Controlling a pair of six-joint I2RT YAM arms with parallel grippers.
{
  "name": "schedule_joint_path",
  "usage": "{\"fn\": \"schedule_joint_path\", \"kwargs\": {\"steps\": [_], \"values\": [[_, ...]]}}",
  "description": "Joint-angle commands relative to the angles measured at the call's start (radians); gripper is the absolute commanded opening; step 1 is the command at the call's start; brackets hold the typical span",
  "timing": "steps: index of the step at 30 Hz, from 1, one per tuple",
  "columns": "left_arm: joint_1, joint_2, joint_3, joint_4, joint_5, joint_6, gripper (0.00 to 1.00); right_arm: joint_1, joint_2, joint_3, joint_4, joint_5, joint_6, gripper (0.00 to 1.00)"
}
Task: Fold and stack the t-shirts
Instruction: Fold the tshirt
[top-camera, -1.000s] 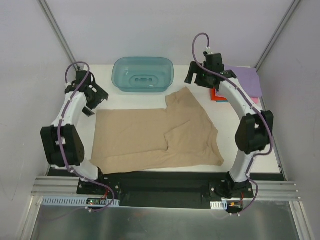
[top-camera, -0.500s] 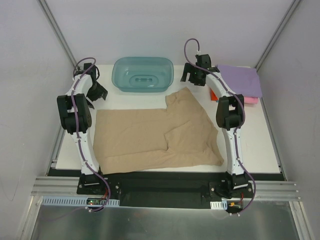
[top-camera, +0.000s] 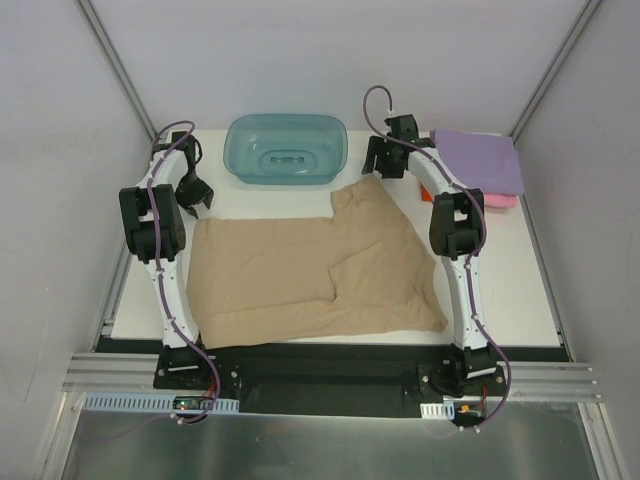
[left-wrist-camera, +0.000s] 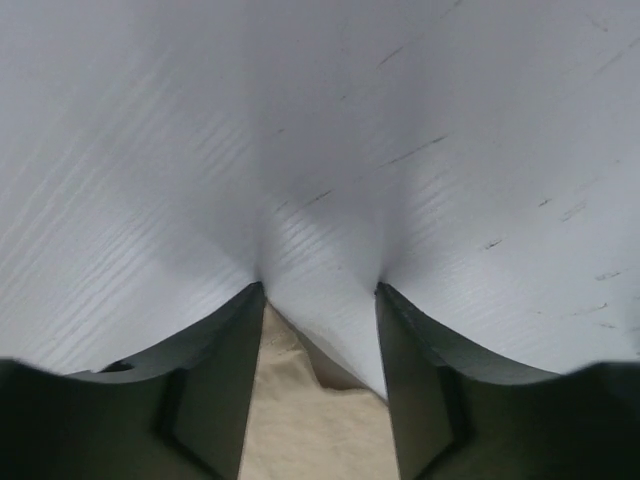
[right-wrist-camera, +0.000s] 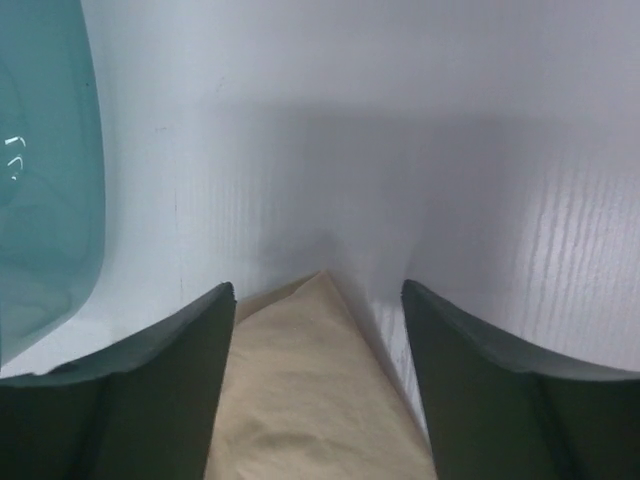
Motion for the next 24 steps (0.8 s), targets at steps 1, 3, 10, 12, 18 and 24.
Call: {"fn": "schedule_joint_path", "kwargs": {"steps": [1,3,10,12,18,24], "values": [[0.008,0.036,-0.008,-0.071,-0.028,-0.001,0.40,0.030,-0.030,-0.022,-0.056,-0.037,-0.068,0.61],[0.009,0.036,-0.008,-0.077,-0.034,0.010,0.27,0.041,-0.030,-0.028,-0.059,-0.069,-0.083,0.53],[0.008,0.031,0.002,-0.088,-0.046,0.050,0.00,0.023,-0.095,-0.092,-0.035,0.012,-0.047,0.14],[0.008,0.020,0.013,-0.088,-0.060,0.064,0.00,0.013,-0.130,-0.126,0.016,0.003,-0.050,0.07],[0.008,-0.003,0.062,-0.088,-0.050,0.093,0.00,-0.036,-0.182,-0.152,0.082,0.007,-0.053,0.01],[0.008,-0.033,0.036,-0.087,0.004,0.097,0.13,-0.059,-0.256,-0.229,0.116,0.043,-0.064,0.01]]}}
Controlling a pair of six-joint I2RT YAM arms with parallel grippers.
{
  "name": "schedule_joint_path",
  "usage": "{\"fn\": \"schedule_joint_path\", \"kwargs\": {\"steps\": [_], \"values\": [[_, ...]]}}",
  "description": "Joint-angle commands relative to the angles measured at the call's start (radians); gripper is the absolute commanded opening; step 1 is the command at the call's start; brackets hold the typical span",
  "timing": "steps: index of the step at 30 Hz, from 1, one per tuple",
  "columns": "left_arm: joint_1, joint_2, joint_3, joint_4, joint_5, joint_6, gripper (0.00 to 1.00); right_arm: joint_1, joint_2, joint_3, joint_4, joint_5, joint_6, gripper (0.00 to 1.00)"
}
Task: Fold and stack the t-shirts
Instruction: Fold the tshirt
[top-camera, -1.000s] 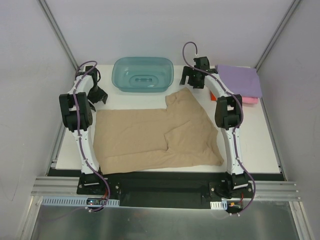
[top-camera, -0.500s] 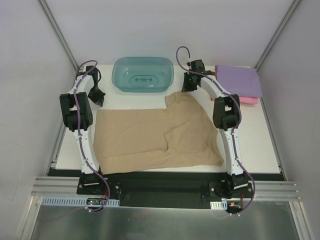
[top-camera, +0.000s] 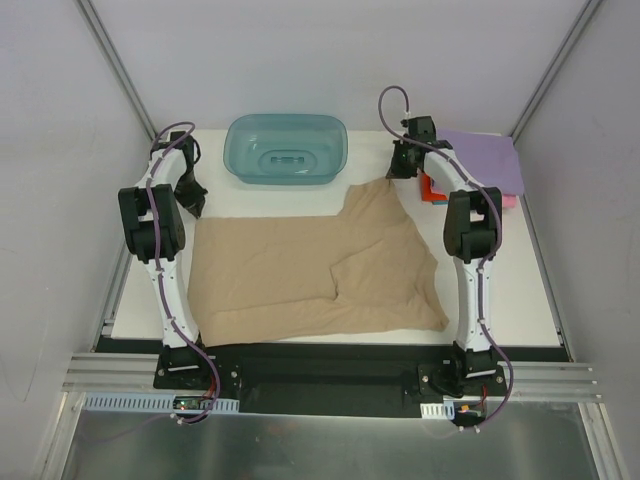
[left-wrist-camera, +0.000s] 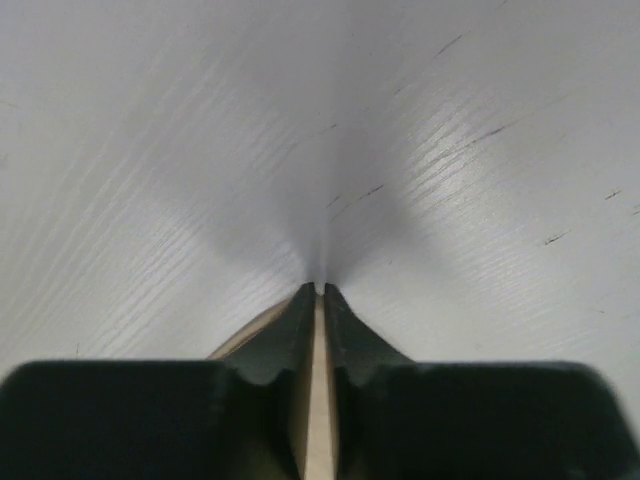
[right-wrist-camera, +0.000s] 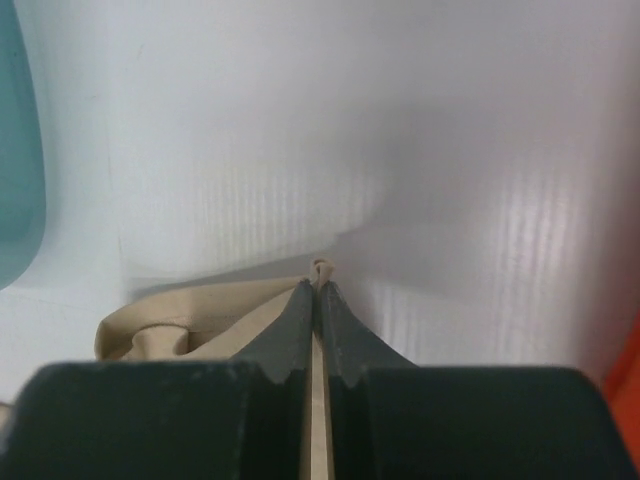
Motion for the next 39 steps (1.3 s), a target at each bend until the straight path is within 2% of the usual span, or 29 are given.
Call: {"fn": "schedule_joint_path", "kwargs": {"steps": [1,3,7,12,14,17,20,24,26,27,29,30,32,33,39], "values": [[0.006,-0.035,0.011,-0.045,0.022,0.036,0.20,-0.010,-0.137,-0.042,0.060,0.053,-0.017,0.01],[0.006,-0.040,0.010,-0.045,0.027,0.036,0.36,-0.016,-0.152,-0.062,0.061,0.071,-0.014,0.01],[0.005,-0.043,0.010,-0.044,0.067,0.031,0.48,-0.027,-0.166,-0.080,0.061,0.079,-0.011,0.01],[0.000,-0.005,0.068,-0.042,0.108,0.013,0.46,-0.024,-0.149,-0.074,0.060,-0.024,-0.012,0.01],[-0.003,0.009,0.088,-0.041,0.105,0.000,0.53,-0.022,-0.149,-0.080,0.052,-0.020,-0.016,0.01],[-0.004,0.029,0.108,-0.042,0.124,-0.007,0.53,-0.022,-0.152,-0.093,0.046,-0.016,-0.022,0.01],[-0.012,0.037,0.090,-0.044,0.122,-0.004,0.52,-0.021,-0.157,-0.105,0.044,-0.010,-0.023,0.01],[-0.026,-0.011,-0.036,-0.041,0.060,-0.033,0.53,-0.024,-0.160,-0.110,0.044,0.000,-0.025,0.01],[-0.027,-0.014,-0.061,-0.042,0.038,-0.049,0.48,-0.024,-0.163,-0.116,0.044,0.000,-0.026,0.01],[-0.027,-0.009,-0.067,-0.041,0.036,-0.050,0.38,-0.024,-0.166,-0.120,0.046,-0.001,-0.026,0.01],[-0.027,0.014,-0.062,-0.041,0.050,-0.046,0.30,-0.024,-0.171,-0.131,0.060,-0.004,-0.023,0.01],[-0.027,0.021,-0.052,-0.042,0.052,-0.047,0.19,-0.027,-0.174,-0.140,0.066,-0.006,-0.022,0.01],[-0.029,0.040,-0.032,-0.042,0.050,-0.041,0.04,-0.025,-0.175,-0.142,0.075,-0.013,-0.022,0.01],[-0.031,0.043,-0.007,-0.044,0.050,-0.037,0.00,-0.025,-0.172,-0.131,0.077,-0.013,-0.023,0.01],[-0.029,0.021,0.088,-0.041,0.021,0.003,0.00,-0.036,-0.152,-0.024,0.058,-0.010,-0.026,0.01]]}}
